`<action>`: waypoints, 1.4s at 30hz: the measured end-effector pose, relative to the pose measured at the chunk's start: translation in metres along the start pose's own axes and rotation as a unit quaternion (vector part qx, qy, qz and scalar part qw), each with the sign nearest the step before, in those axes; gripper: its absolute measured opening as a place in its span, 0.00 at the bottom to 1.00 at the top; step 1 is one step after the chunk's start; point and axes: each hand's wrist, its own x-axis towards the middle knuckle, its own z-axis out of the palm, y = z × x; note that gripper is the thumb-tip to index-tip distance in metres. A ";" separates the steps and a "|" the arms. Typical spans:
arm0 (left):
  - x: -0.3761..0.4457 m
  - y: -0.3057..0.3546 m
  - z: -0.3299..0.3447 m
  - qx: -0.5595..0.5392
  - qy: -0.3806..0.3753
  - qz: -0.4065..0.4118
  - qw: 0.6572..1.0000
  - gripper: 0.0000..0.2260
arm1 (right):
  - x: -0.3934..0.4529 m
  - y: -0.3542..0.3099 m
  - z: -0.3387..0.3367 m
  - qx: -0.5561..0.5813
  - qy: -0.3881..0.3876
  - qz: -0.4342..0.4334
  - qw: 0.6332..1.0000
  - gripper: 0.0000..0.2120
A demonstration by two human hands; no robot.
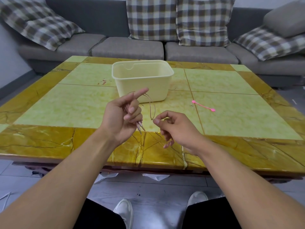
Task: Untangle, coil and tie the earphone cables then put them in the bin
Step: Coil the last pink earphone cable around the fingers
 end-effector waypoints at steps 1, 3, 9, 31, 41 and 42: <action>0.002 -0.001 -0.002 0.020 0.028 0.015 0.999 0.17 | 0.000 0.000 -0.001 0.003 0.010 -0.002 1.000 0.04; 0.006 -0.004 -0.006 0.070 0.080 0.044 0.993 0.15 | 0.000 -0.001 -0.003 0.002 0.030 -0.016 0.999 0.04; 0.007 -0.013 -0.008 0.250 0.163 0.070 0.952 0.12 | -0.003 -0.001 -0.004 -0.008 0.020 -0.037 0.999 0.10; -0.023 -0.001 0.033 -0.025 -0.167 -0.066 0.983 0.20 | 0.001 -0.010 -0.016 0.171 -0.125 -0.028 0.977 0.22; -0.012 -0.004 0.028 -0.113 -0.034 -0.014 0.993 0.17 | -0.006 -0.002 -0.006 -0.070 -0.185 0.031 0.980 0.11; -0.009 -0.007 0.026 -0.093 -0.014 -0.009 0.996 0.16 | -0.009 -0.002 -0.002 -0.112 -0.210 0.034 0.971 0.12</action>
